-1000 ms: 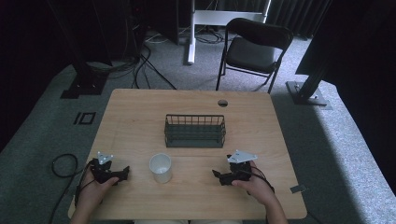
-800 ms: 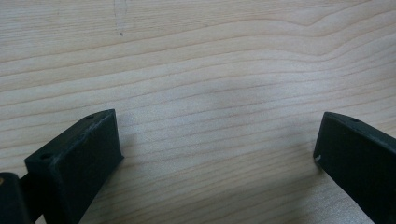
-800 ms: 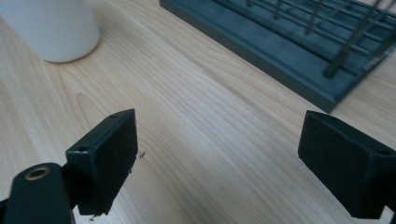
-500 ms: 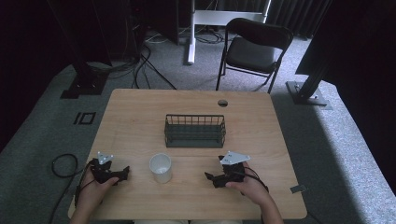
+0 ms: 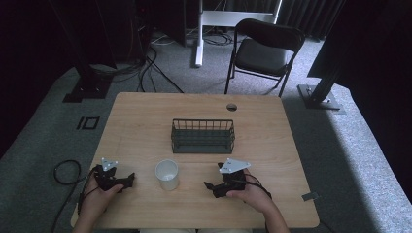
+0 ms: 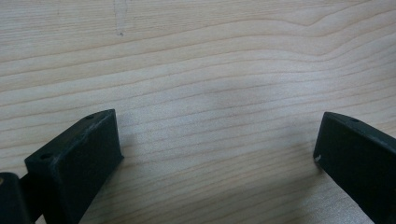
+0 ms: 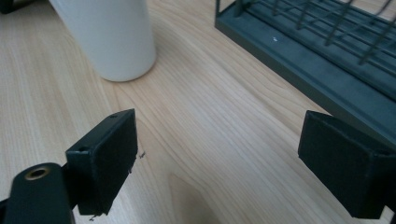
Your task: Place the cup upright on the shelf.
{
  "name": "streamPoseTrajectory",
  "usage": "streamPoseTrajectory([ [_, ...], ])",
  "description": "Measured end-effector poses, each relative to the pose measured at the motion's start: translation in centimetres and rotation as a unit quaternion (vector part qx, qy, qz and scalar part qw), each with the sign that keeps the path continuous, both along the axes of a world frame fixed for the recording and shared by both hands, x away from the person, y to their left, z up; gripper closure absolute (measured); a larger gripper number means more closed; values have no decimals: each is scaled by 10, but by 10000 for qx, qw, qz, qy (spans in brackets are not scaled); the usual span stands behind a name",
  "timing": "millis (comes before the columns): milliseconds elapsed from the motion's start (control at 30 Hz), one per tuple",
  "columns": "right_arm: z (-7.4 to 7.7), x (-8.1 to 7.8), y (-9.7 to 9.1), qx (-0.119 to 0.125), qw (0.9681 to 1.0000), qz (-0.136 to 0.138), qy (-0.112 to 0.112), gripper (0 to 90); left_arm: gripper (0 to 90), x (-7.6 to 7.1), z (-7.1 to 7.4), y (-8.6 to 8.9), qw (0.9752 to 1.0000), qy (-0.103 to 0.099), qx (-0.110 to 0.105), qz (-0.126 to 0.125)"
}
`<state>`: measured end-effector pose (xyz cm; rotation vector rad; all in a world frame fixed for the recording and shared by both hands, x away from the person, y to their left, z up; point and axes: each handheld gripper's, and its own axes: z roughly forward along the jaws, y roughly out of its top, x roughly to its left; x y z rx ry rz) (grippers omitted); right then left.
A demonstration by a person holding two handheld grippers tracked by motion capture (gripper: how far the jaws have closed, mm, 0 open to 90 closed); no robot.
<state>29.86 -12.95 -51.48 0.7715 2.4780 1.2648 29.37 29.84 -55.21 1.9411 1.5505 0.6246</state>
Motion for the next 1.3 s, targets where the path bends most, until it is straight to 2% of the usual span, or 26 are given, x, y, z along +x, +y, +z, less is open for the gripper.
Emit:
streamPoseTrajectory([
  [433,-2,-4,24,27,9996,283,-14,117,10,0,0,0,10000,1,0,0],
  [733,-3,-6,50,34,9981,615,-42,117,10,0,0,0,10000,1,-1,0],
  [1067,-3,-8,70,121,9967,800,-30,116,10,0,0,0,10000,0,-1,1],
  [1300,-1,-7,87,220,9955,890,-222,131,10,0,0,0,10000,1,-1,0],
])
